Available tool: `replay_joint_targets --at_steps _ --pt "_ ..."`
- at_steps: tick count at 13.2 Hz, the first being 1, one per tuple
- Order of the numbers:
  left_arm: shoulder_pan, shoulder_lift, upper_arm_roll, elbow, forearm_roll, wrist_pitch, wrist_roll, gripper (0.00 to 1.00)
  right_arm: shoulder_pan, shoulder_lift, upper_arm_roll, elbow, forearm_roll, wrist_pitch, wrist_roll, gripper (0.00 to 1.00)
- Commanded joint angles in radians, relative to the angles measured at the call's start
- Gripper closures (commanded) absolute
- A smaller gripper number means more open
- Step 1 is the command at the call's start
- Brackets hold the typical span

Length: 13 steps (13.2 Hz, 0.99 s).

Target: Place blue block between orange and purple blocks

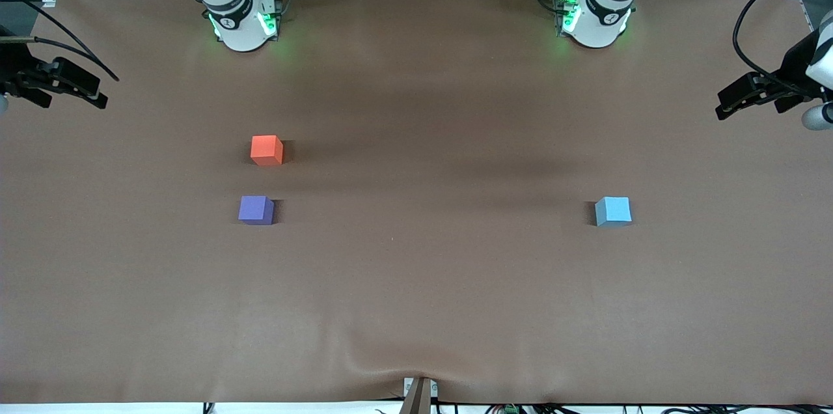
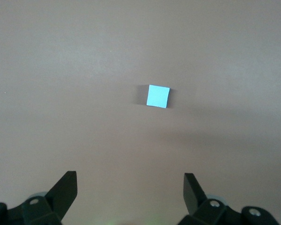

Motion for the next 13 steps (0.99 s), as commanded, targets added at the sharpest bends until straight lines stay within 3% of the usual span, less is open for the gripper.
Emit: replay_joint_targets --at_steps 1,7,10,13 --pt "0.007 -0.008 -0.01 -0.012 -0.021 -0.017 0.041 0.0 0.014 -0.015 -0.011 -0.005 0.007 -0.008 0.008 0.0" --pt "0.011 0.005 -0.008 -0.041 -0.017 0.012 0.071 0.0 0.029 -0.015 -0.011 -0.004 0.007 -0.009 0.016 0.0" --pt "0.012 0.007 -0.008 -0.14 -0.015 0.125 0.071 0.0 0.024 -0.014 -0.011 -0.005 0.007 -0.009 0.017 0.0" --pt "0.003 0.037 -0.008 -0.33 -0.014 0.376 0.071 0.0 0.032 -0.012 -0.009 -0.005 0.007 -0.037 0.017 0.0"
